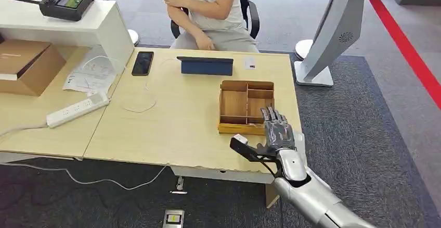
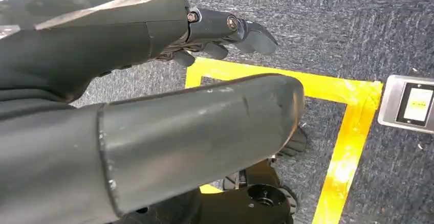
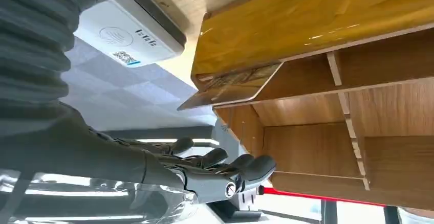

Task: Pass the card to the sensor for recognition and then transmit it.

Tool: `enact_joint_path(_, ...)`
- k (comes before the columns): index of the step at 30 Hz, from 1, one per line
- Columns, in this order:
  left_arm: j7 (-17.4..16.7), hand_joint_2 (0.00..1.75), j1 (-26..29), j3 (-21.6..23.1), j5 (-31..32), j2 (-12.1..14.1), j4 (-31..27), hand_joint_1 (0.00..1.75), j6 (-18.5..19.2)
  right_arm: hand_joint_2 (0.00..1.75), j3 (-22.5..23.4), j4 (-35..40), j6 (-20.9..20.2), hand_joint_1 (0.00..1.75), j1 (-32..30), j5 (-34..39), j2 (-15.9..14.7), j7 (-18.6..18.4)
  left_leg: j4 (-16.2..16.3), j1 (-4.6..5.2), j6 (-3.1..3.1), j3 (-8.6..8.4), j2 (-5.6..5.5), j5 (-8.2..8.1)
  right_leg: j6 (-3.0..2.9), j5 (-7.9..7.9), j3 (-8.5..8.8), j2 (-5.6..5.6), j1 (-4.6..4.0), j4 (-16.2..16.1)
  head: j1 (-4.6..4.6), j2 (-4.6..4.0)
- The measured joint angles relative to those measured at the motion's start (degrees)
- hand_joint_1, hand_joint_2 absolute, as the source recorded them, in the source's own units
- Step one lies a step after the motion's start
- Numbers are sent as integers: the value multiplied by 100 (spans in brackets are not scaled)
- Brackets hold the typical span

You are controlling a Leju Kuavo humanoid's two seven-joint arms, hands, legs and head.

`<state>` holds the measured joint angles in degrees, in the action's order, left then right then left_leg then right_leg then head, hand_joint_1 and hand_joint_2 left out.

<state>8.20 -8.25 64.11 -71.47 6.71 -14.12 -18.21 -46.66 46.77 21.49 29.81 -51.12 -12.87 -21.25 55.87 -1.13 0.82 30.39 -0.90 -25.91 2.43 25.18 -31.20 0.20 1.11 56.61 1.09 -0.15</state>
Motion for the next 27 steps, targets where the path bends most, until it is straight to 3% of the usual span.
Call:
enact_joint_path(1,7,0,0,0,0,-2,0,0,0,175,-5,-18,4,175,9,4,4,0,0,0,0,0,0,0,0,0,0,0,0,0,0,0)
enact_joint_path(10,15,0,-14,0,15,-2,4,0,22,175,-5,-96,63,175,20,142,7,48,0,0,0,-1,0,0,0,0,-1,0,0,0,0,0)
enact_joint_path(11,15,175,-16,0,15,-2,4,0,22,175,-2,-96,66,175,20,142,7,50,0,0,0,-1,0,0,0,0,0,0,0,0,-2,0)
enact_joint_path(27,-20,175,-41,0,13,-2,20,0,55,175,4,-238,113,175,76,214,65,201,0,0,0,-2,1,0,0,0,1,0,0,0,0,0)
